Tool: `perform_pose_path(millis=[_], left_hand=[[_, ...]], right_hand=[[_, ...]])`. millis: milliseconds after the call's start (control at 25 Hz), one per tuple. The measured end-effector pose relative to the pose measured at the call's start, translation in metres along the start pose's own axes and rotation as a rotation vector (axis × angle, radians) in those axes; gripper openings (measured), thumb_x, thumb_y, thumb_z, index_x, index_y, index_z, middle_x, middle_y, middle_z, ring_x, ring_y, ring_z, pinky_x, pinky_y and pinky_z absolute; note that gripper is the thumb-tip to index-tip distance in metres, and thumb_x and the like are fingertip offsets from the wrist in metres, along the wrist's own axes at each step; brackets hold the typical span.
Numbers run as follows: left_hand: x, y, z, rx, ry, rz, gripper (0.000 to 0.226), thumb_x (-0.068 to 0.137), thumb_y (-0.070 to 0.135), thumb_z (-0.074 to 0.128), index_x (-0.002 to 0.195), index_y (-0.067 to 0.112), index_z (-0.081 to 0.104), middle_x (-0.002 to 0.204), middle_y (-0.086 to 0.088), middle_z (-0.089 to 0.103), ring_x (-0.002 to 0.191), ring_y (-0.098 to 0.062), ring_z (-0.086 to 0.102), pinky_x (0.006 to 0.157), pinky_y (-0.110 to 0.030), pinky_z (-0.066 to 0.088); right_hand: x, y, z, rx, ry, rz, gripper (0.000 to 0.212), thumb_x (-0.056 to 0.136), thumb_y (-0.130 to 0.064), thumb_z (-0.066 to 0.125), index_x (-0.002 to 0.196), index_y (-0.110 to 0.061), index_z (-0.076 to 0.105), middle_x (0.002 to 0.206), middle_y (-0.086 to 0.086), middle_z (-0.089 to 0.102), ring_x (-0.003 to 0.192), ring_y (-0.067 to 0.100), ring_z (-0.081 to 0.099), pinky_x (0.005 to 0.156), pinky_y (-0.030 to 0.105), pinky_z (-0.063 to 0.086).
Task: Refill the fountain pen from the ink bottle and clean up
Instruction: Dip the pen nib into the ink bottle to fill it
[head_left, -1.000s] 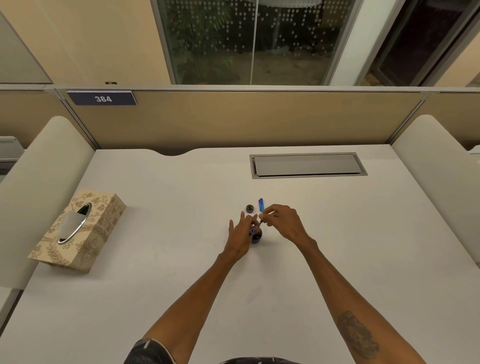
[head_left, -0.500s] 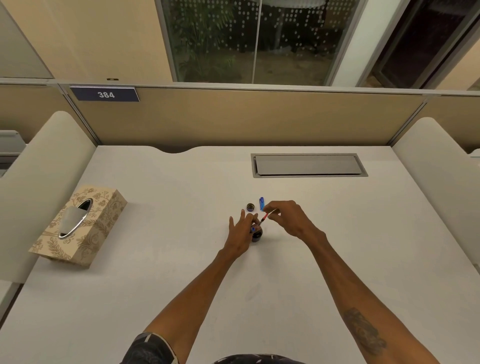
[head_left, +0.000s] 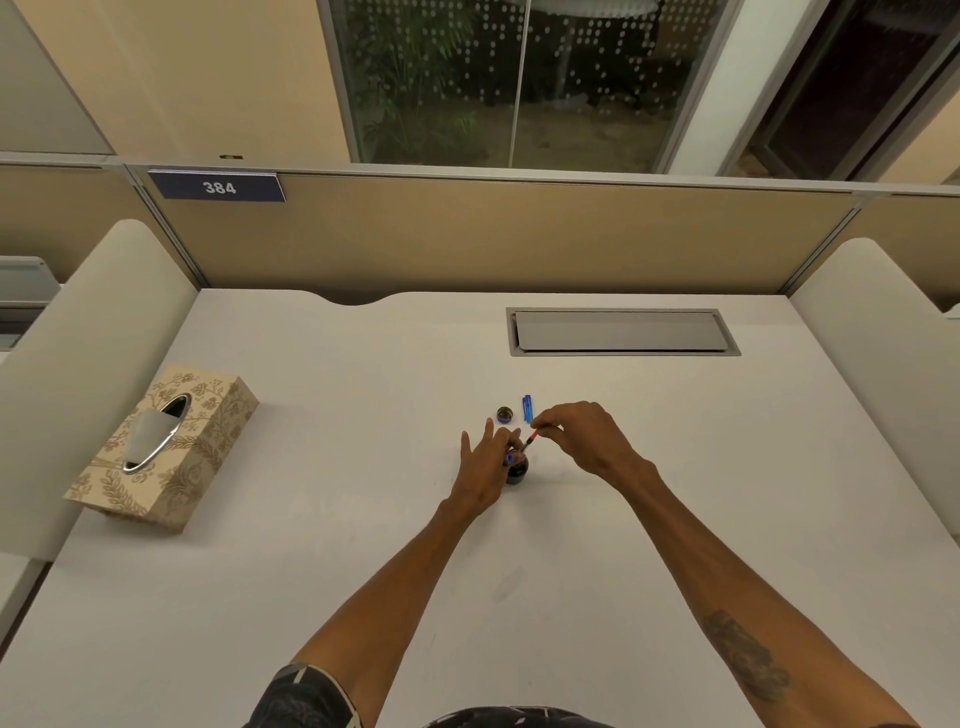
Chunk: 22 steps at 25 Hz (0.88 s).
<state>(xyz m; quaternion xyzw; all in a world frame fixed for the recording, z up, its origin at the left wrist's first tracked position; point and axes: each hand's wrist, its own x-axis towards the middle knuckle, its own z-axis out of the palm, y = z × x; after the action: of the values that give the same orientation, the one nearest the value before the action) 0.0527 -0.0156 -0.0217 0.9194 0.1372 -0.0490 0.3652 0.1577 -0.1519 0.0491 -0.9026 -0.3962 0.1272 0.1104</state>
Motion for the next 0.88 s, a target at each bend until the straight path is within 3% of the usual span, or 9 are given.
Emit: perform_pose_path(millis=[320,520,680,760,880], left_hand=[[0.001,-0.001,0.003,0.011,0.011,-0.013,0.023,0.103,0.009,0.038,0.124,0.004,0.047,0.141,-0.010,0.057,0.149,-0.025,0.027,0.123,-0.051,-0.007],[0.000,-0.002,0.002,0.059,0.016,0.016,0.030,0.098,-0.002,0.040,0.126,0.006,0.047,0.147,-0.008,0.052,0.153,-0.026,0.013,0.122,-0.051,-0.008],[0.001,-0.001,-0.001,0.064,0.014,0.022,0.029,0.098,-0.002,0.039,0.122,0.007,0.051,0.152,-0.009,0.044,0.153,-0.025,0.009,0.122,-0.051,-0.008],[0.002,0.000,-0.001,0.082,0.010,0.021,0.026,0.099,0.000,0.041,0.122,0.008,0.051,0.155,-0.009,0.040,0.154,-0.024,0.009,0.122,-0.051,-0.009],[0.003,0.000,0.000,0.105,0.006,0.019,0.027,0.099,0.001,0.042,0.124,0.009,0.051,0.157,-0.008,0.037,0.154,-0.022,0.008,0.122,-0.050,-0.009]], right_hand=[[-0.005,-0.002,0.010,-0.054,-0.013,0.084,0.028,0.102,-0.034,0.044,0.101,-0.011,0.061,0.101,0.007,0.069,0.086,0.025,0.063,0.084,0.040,0.049],[-0.004,-0.005,0.019,-0.107,-0.007,0.172,0.038,0.103,-0.045,0.032,0.085,-0.016,0.050,0.083,0.005,0.067,0.068,0.021,0.053,0.070,0.033,0.037],[-0.004,-0.001,0.017,0.043,0.020,0.145,0.027,0.099,-0.043,0.049,0.108,-0.020,0.059,0.095,-0.001,0.071,0.086,0.022,0.066,0.084,0.039,0.050],[-0.004,0.002,0.014,0.051,0.002,0.095,0.020,0.098,-0.034,0.054,0.109,-0.019,0.062,0.105,-0.001,0.073,0.094,0.022,0.068,0.088,0.041,0.052],[-0.002,0.001,0.015,-0.013,0.013,0.129,0.022,0.099,-0.035,0.051,0.106,-0.018,0.063,0.100,0.002,0.073,0.090,0.023,0.067,0.088,0.040,0.050]])
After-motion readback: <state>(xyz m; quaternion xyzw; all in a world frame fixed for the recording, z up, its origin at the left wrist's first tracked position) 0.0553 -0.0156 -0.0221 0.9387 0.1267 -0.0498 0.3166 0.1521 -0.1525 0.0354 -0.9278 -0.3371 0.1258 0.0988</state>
